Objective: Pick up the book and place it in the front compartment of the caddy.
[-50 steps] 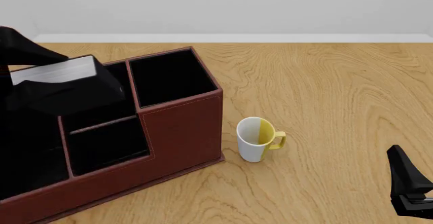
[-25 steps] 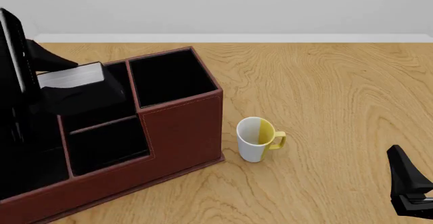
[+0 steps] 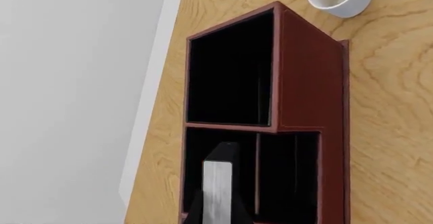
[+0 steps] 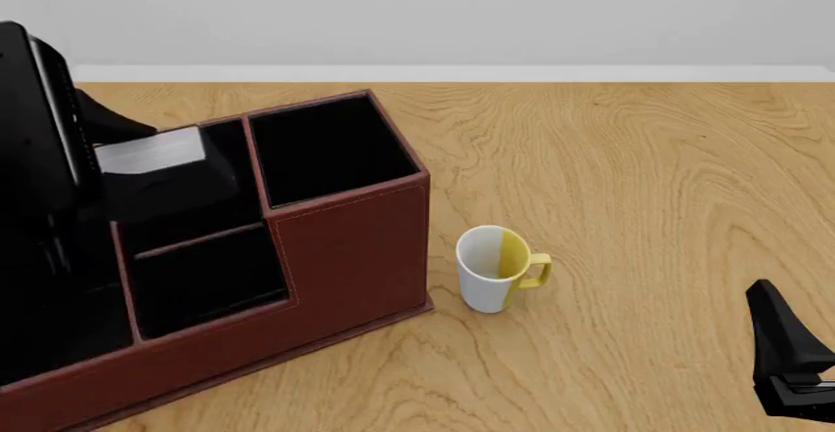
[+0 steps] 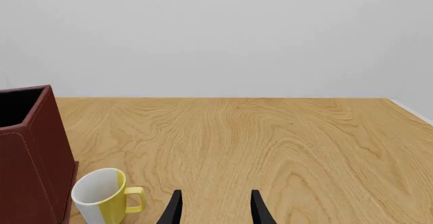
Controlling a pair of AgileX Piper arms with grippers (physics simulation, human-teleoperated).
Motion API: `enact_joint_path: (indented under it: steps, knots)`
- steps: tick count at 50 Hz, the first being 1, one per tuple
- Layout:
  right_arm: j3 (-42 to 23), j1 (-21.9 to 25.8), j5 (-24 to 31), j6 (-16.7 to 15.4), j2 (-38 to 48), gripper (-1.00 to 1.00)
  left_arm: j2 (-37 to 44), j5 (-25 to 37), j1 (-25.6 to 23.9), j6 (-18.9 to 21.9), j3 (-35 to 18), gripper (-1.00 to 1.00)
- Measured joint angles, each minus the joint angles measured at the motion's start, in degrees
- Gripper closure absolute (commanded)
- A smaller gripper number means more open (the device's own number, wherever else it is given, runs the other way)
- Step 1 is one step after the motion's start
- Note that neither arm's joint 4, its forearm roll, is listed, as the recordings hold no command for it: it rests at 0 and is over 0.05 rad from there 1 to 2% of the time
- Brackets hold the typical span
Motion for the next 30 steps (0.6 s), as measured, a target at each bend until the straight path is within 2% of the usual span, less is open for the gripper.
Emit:
enact_joint_path:
  steps: [30]
  knots:
    - [0.0,0.0,0.0,0.0,0.0,-1.0,1.5,-2.7,0.3,-1.0,1.1,1.0]
